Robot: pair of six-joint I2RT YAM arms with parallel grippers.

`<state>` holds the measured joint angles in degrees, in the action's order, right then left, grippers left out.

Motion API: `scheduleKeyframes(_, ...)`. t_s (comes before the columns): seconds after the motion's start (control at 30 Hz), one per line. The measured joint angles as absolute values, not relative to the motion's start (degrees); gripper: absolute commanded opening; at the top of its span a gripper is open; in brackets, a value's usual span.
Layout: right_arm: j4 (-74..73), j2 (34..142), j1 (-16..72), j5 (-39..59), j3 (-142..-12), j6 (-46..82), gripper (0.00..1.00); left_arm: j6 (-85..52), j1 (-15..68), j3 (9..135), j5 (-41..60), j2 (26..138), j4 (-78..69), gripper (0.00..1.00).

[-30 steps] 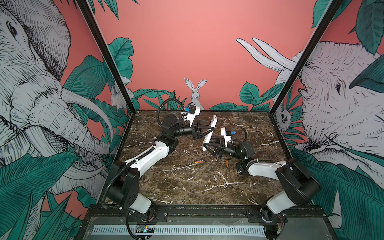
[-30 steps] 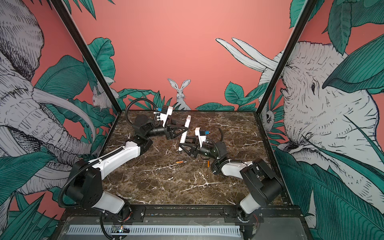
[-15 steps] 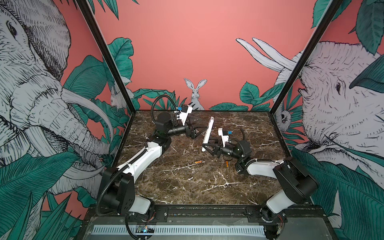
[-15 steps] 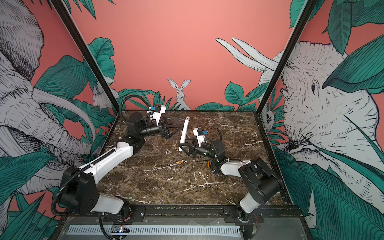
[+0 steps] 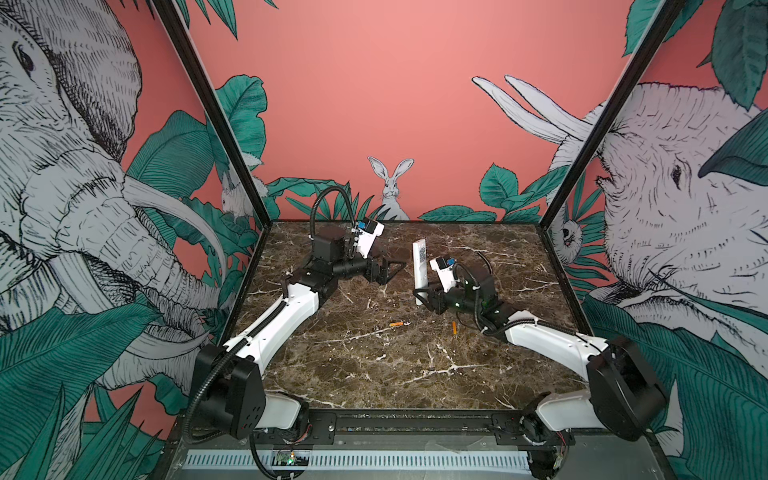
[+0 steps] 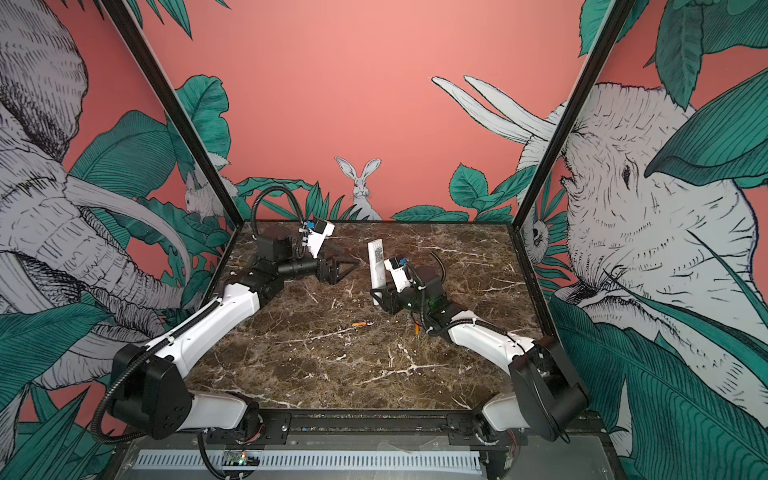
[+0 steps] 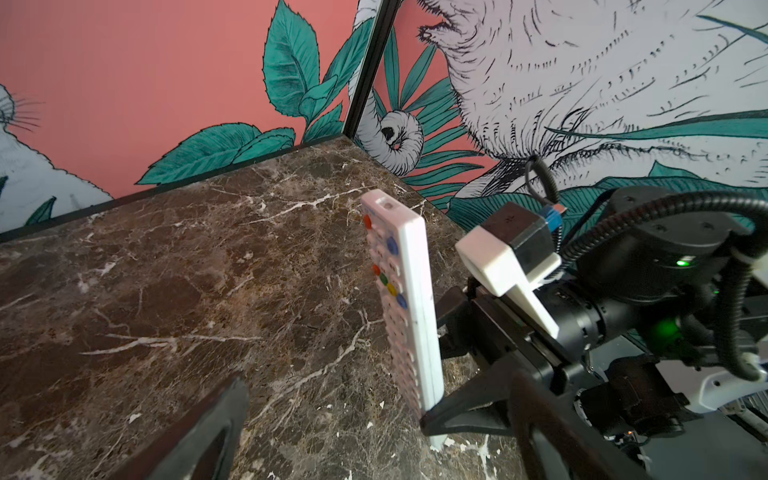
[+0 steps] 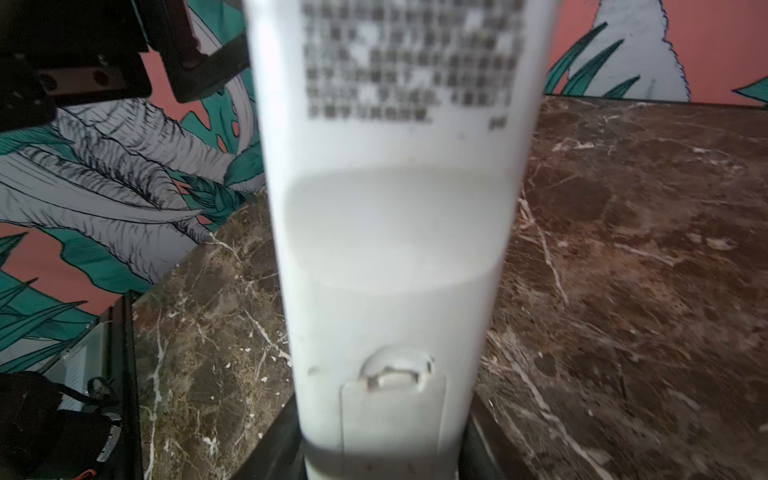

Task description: Load the batteries into the remote control

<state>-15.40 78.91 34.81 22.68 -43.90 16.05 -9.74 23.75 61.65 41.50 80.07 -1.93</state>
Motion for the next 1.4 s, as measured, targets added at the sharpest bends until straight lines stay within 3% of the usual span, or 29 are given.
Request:
scheduleKeyframes(0.2,-5.1,76.2,37.3,17.1,-45.0,12.7,0.39,-10.4,27.5,63.0,41.2,85.7,-2.1,0.90)
scheduleKeyframes(0.5,1.2,72.6,41.6,9.3,-46.2,9.8,0.39,-10.7,30.8,66.7,42.3,91.1,-2.1,0.61)
scheduleKeyframes(0.77,3.6,72.2,45.9,-2.9,-47.2,5.9,0.37,-11.7,30.8,67.3,44.5,91.9,-2.6,0.54)
scheduleKeyframes(0.97,3.6,71.2,47.4,-8.9,-47.0,3.9,0.39,-13.7,30.8,67.6,46.0,93.4,-5.3,0.39)
scheduleKeyframes(1.13,3.4,71.0,47.5,-10.4,-47.0,3.2,0.46,-15.8,30.9,67.6,47.2,93.5,-7.1,0.29)
scheduleKeyframes(1.4,0.7,71.0,47.7,-8.7,-46.9,3.4,0.79,-17.1,30.9,67.7,45.7,93.6,-9.1,0.19)
